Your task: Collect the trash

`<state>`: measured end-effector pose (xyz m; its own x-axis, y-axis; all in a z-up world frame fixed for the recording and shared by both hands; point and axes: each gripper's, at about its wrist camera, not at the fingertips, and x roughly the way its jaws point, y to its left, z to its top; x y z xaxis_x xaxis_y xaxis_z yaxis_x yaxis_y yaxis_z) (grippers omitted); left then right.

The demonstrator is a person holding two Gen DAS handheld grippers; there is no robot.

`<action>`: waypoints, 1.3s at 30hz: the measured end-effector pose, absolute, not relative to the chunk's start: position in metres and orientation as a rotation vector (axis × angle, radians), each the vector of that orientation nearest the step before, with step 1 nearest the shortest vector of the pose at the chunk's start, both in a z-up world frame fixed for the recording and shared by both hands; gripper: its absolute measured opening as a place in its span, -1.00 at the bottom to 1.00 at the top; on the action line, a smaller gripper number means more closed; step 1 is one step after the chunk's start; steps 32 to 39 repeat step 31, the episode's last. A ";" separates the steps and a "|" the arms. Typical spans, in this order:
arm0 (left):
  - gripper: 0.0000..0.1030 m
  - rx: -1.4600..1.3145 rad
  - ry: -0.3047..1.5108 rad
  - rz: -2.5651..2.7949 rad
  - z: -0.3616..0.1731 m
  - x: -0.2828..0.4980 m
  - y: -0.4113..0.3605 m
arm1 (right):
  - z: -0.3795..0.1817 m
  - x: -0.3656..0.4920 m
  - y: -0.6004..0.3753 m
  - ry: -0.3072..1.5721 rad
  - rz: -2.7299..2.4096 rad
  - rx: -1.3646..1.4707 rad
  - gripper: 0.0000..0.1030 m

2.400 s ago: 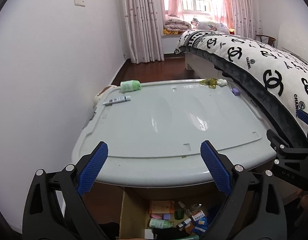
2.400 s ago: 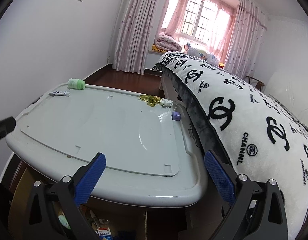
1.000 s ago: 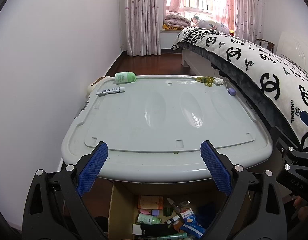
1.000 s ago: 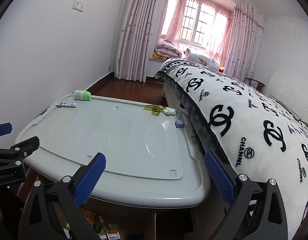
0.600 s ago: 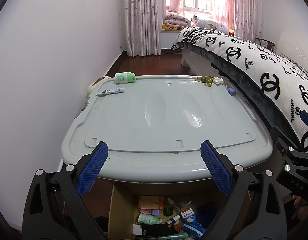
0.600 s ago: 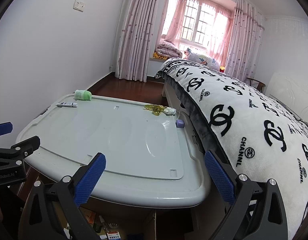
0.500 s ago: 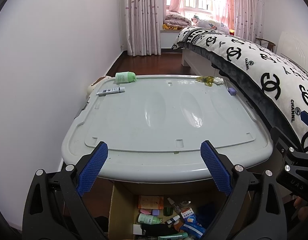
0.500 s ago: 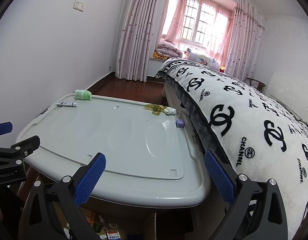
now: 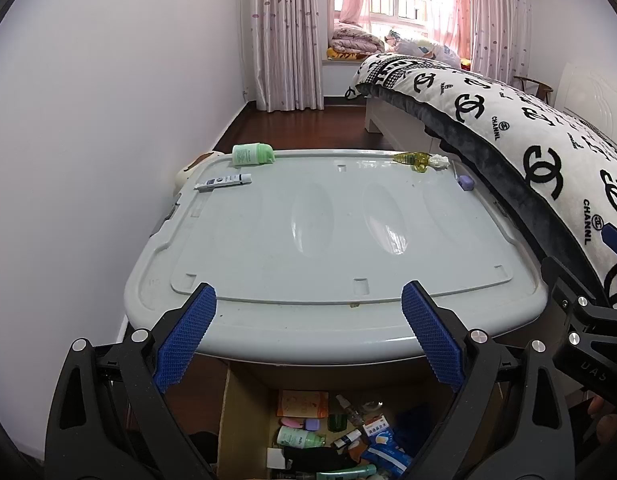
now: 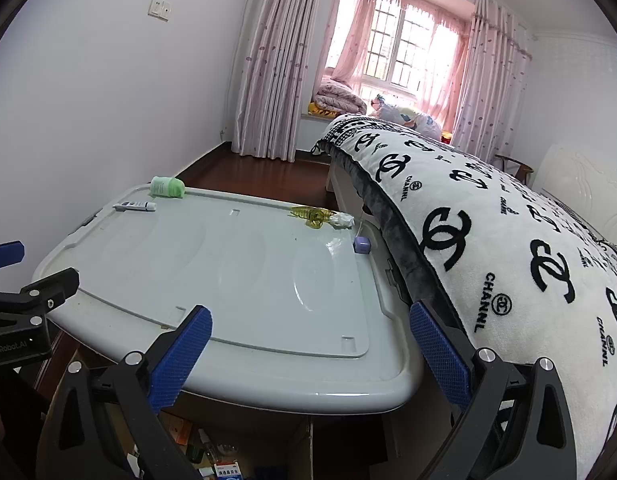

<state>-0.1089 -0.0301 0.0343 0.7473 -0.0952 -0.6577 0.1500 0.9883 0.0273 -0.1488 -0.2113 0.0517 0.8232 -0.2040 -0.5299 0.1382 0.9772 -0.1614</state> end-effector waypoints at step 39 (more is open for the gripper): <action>0.85 0.241 0.609 -0.259 0.047 -0.103 -0.085 | 0.062 -0.154 -0.247 0.568 -0.226 -0.086 0.89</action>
